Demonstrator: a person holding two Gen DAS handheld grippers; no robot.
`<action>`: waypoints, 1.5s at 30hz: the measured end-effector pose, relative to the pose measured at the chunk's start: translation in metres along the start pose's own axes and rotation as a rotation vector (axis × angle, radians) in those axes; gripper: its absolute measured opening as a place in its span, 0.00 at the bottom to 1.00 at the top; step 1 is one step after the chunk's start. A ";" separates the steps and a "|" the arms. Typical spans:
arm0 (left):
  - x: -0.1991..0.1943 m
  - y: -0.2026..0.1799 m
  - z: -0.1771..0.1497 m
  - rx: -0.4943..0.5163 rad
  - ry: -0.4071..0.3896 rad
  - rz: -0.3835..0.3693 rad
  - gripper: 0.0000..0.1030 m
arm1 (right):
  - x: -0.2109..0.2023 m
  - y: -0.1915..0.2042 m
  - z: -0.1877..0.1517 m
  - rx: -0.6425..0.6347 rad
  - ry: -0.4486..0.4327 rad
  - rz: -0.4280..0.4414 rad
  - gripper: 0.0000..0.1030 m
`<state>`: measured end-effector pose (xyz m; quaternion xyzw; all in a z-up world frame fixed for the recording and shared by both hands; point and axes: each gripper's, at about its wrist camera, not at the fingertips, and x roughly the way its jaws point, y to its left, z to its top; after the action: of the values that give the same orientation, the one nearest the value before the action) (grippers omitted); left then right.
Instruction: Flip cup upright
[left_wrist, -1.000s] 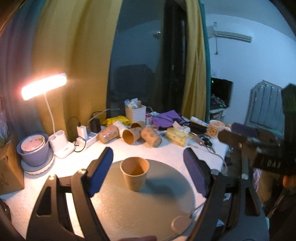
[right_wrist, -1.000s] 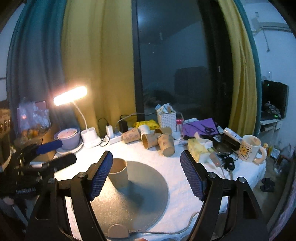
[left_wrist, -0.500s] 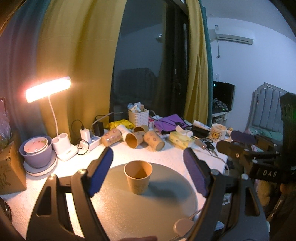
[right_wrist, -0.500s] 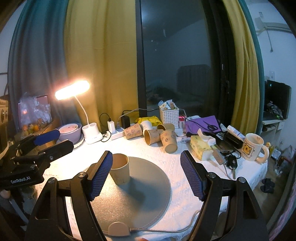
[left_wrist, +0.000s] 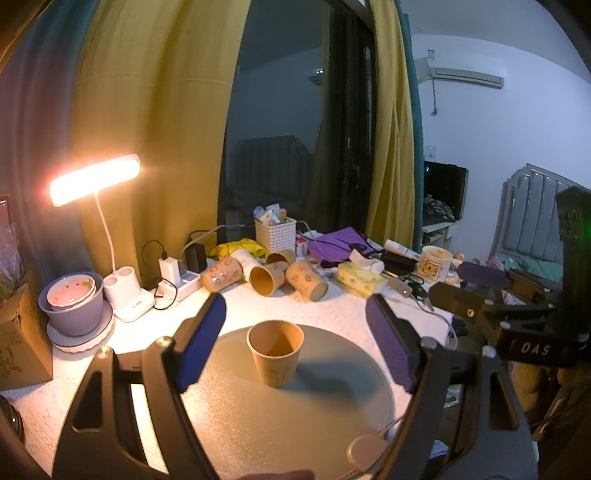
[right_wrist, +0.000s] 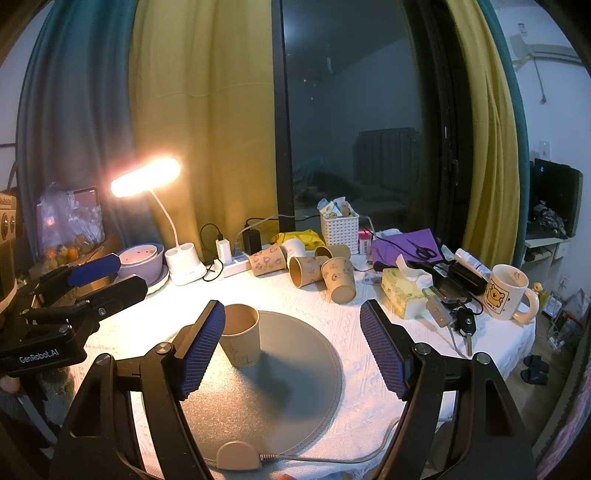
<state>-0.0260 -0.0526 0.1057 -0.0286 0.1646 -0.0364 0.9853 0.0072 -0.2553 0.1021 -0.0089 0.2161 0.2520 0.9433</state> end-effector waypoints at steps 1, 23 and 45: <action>0.000 0.000 0.000 0.001 0.000 0.000 0.77 | 0.000 0.000 0.000 -0.001 0.000 0.000 0.76; 0.001 -0.002 0.002 0.002 0.001 -0.001 0.77 | 0.000 0.000 -0.003 0.002 0.004 0.001 0.76; 0.001 -0.005 0.002 0.003 -0.001 -0.001 0.77 | 0.000 0.001 -0.004 0.007 0.005 0.005 0.76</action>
<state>-0.0247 -0.0571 0.1073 -0.0271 0.1641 -0.0369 0.9854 0.0047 -0.2548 0.0985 -0.0055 0.2192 0.2533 0.9422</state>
